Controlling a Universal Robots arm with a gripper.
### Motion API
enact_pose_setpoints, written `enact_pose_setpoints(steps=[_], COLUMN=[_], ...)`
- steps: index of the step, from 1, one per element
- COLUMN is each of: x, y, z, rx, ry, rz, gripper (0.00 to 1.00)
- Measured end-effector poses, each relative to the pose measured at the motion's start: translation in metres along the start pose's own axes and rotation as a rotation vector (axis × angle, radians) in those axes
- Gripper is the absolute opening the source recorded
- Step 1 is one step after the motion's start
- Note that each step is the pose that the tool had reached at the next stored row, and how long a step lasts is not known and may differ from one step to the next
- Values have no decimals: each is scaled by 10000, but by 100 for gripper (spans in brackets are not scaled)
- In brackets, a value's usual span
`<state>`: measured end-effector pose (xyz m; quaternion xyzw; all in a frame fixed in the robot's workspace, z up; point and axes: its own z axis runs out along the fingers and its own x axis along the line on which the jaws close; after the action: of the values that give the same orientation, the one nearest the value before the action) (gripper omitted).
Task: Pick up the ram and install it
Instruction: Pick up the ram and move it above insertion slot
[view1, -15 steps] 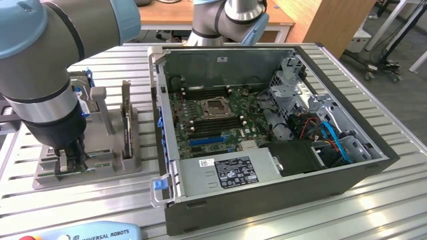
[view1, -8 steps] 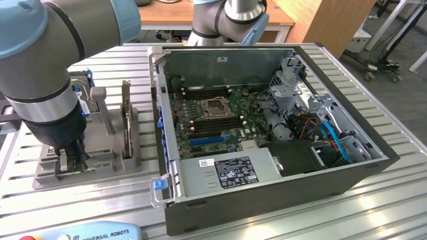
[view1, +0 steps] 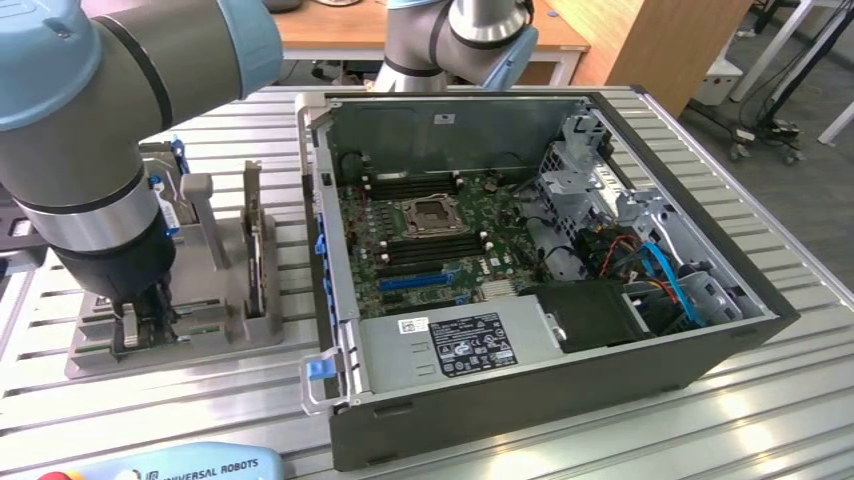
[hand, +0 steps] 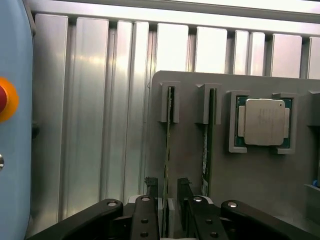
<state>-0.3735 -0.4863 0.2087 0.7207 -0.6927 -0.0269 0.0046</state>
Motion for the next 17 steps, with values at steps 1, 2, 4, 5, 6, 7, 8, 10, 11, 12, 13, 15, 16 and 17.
enact_pose_setpoints(steps=[1,2,4,5,6,7,8,10,11,12,13,15,16,17], x=[0,1,1,1,1,1,2,2,2,2,2,3,3,3], y=[0,-1,-1,-1,-2,-2,-2,-3,-3,-3,-3,-3,-3,-3], z=[9,16,26,31,38,44,49,59,64,69,75,82,84,85], rx=[0,0,-1,0,0,0,0,0,0,0,0,-1,-2,-2], ry=[0,0,1,0,0,0,0,0,0,0,0,1,1,1], rz=[0,0,0,0,0,0,0,0,0,0,0,0,0,0], gripper=[30,30,30,30,30,30,30,30,30,30,30,30,30,30])
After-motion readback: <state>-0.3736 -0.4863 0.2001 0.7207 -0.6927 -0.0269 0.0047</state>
